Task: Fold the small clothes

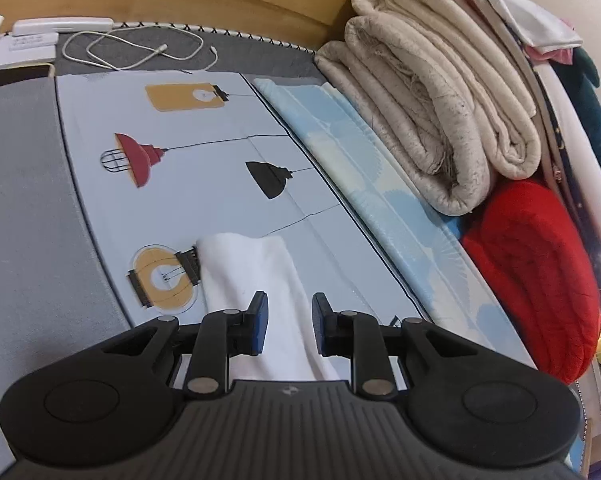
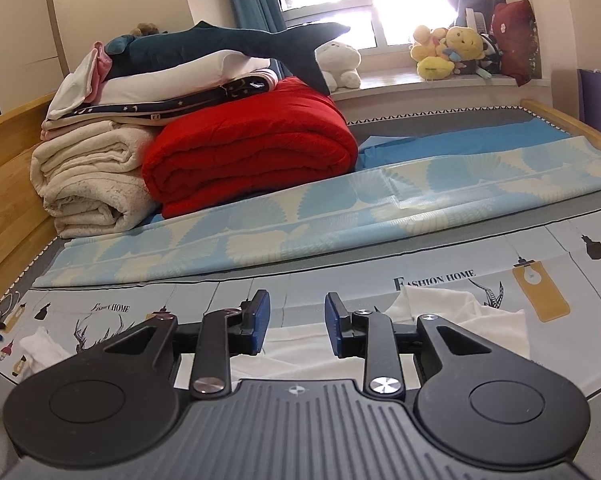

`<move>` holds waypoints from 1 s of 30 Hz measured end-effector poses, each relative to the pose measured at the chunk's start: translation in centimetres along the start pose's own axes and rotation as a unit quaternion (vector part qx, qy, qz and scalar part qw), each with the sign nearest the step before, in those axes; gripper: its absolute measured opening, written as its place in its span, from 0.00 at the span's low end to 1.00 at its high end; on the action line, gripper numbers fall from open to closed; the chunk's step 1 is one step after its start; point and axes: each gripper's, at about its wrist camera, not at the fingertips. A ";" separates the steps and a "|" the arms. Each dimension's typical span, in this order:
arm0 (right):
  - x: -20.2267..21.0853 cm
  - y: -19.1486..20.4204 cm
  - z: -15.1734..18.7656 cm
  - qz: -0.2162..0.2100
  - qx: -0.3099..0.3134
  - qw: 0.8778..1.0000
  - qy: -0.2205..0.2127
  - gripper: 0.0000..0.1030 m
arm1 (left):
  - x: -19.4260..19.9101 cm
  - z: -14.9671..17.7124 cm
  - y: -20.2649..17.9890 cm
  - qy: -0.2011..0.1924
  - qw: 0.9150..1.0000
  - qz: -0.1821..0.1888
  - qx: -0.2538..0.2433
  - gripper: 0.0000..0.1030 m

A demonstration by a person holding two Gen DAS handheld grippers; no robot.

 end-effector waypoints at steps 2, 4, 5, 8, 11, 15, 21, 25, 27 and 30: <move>-0.1 0.0 0.0 -0.002 0.001 1.000 0.000 0.33 | -1.6 -0.5 -0.7 -0.001 1.000 -0.004 -0.011 0.24; -0.3 -0.1 0.0 -0.001 0.001 1.000 0.002 0.33 | -3.6 -0.9 -1.8 0.002 1.000 -0.007 -0.030 0.29; -0.3 -0.1 0.1 -0.001 0.002 1.000 0.003 0.33 | -4.6 -1.0 -2.4 0.005 0.999 -0.014 -0.044 0.34; -0.5 -0.4 0.1 0.002 0.008 1.000 0.007 0.33 | -8.2 -1.7 -3.9 0.023 0.993 -0.071 -0.089 0.43; -0.8 -0.6 0.0 0.005 0.012 1.000 0.013 0.33 | -11.1 -2.0 -4.9 0.037 0.989 -0.095 -0.110 0.43; -1.2 -1.1 -0.1 0.010 0.011 1.000 0.016 0.33 | -13.6 -1.9 -6.4 0.060 0.976 -0.134 -0.161 0.32; -1.3 -1.4 -0.5 0.010 0.009 1.000 0.014 0.33 | -11.6 -2.7 -7.5 0.043 0.964 -0.162 -0.209 0.03; -1.0 -1.3 -1.2 0.000 0.001 1.000 0.003 0.33 | -2.3 -5.7 -7.9 -0.077 0.981 -0.060 -0.165 0.03; -0.8 -1.2 -1.5 -0.005 -0.005 1.000 -0.001 0.33 | 2.5 -6.2 -6.9 -0.125 0.985 -0.015 -0.116 0.03; -0.3 -1.2 -1.8 -0.012 -0.013 1.000 -0.008 0.33 | 7.3 -4.4 -4.2 -0.153 0.986 0.010 -0.067 0.03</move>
Point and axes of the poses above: each gripper's, at about its wrist camera, not at the fingertips, and x roughly against the way its jaws point, y to its left, z to its underside, and after that the axes turned 14 degrees about -x, right-handed
